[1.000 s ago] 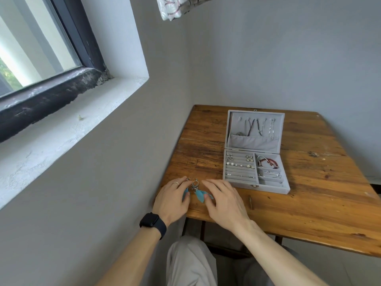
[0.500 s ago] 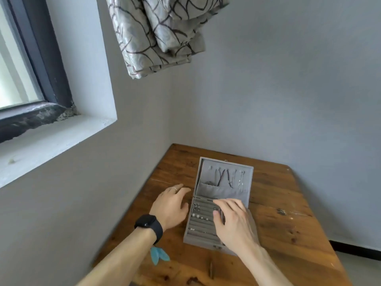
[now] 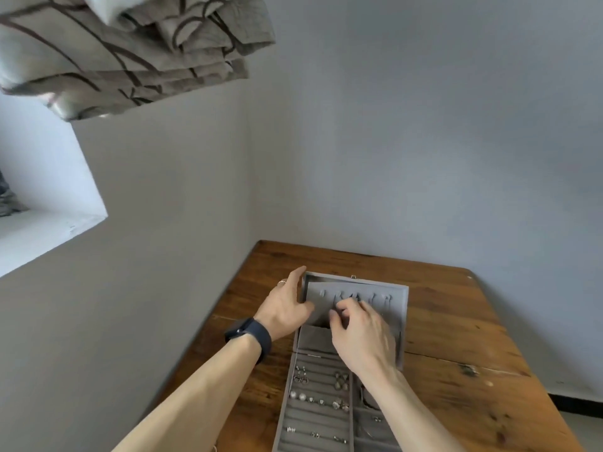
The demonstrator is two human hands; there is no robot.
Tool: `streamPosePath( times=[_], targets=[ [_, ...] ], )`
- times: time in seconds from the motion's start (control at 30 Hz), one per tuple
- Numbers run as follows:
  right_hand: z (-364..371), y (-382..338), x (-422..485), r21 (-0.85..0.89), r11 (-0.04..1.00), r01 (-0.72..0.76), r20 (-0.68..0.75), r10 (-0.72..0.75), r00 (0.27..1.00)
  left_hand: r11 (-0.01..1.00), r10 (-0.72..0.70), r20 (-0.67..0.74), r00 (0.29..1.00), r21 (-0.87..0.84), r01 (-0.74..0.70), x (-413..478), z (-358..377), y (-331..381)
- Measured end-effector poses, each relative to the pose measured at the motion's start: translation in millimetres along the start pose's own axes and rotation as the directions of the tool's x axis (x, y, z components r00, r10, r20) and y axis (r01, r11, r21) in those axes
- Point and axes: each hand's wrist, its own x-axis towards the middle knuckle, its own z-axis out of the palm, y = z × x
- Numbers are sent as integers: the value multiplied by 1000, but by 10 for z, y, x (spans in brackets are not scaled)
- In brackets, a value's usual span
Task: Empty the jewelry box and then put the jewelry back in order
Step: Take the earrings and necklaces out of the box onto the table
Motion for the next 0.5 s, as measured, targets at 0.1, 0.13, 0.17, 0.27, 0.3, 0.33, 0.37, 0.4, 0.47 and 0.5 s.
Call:
streamPosePath(
  times=[0.1, 0.13, 0.17, 0.27, 0.3, 0.33, 0.37, 0.4, 0.47, 0.5],
  targets=[
    [53, -52, 81, -34, 997, -64, -25, 63, 998, 999, 14, 0, 1000, -38, -14, 15, 24, -49],
    [62, -57, 100, -51, 996, -74, -27, 73, 997, 999, 22, -14, 1000, -46, -23, 10, 25, -61],
    [66, -57, 116, -63, 995, -77, -28, 75, 997, 998, 32, -29, 999, -54, -34, 4, 25, -71],
    [24, -46, 160, 2, 998, -70, -48, 70, 996, 997, 55, -68, 996, -58, -59, -24, 11, -84],
    [-10, -43, 180, 57, 996, -62, -62, 66, 996, 996, 59, -72, 996, -62, -64, -32, 8, -84],
    [-54, -43, 207, 123, 991, -56, -79, 66, 995, 996, 61, -71, 996, -67, -66, -40, 7, -84],
    [-108, -50, 242, 197, 979, -53, -101, 74, 992, 995, 61, -68, 996, -72, -66, -47, 5, -82],
    [-174, -60, 278, 266, 963, -46, -125, 82, 989, 995, 61, -66, 996, -71, -66, -51, 4, -79],
    [-328, -108, 343, 349, 937, -20, -157, 79, 984, 997, 58, -60, 996, -55, -62, -58, -1, -64],
    [-411, -139, 366, 371, 929, -3, -161, 67, 985, 997, 53, -53, 997, -50, -56, -67, -7, -47]
  ],
)
